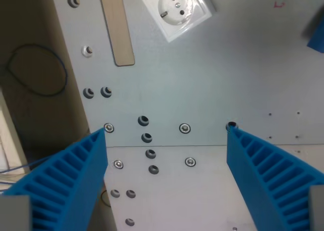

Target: Rotate around base positive x

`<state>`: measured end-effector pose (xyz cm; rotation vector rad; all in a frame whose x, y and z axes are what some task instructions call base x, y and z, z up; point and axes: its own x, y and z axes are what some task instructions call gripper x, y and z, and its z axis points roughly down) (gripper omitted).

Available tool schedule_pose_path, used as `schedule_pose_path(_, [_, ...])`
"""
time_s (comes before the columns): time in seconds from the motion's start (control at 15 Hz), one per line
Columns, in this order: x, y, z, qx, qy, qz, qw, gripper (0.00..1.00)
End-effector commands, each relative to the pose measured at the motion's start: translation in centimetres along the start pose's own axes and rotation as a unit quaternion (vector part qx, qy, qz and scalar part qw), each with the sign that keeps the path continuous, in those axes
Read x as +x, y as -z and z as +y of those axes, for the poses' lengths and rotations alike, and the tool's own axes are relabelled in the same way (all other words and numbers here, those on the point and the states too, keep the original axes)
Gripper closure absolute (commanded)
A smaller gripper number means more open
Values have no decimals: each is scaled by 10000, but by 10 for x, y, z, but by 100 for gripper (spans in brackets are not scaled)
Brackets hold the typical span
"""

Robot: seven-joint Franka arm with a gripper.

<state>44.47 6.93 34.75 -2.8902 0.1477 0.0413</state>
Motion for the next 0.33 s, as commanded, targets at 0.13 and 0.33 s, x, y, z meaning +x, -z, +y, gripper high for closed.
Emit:
schedule_pose_path(0.13, [-3, 2, 5, 1207, 120, -81, 9926, 0])
schedule_pose_path(0.33, [-3, 2, 5, 1404, 124, -103, 9900, 0])
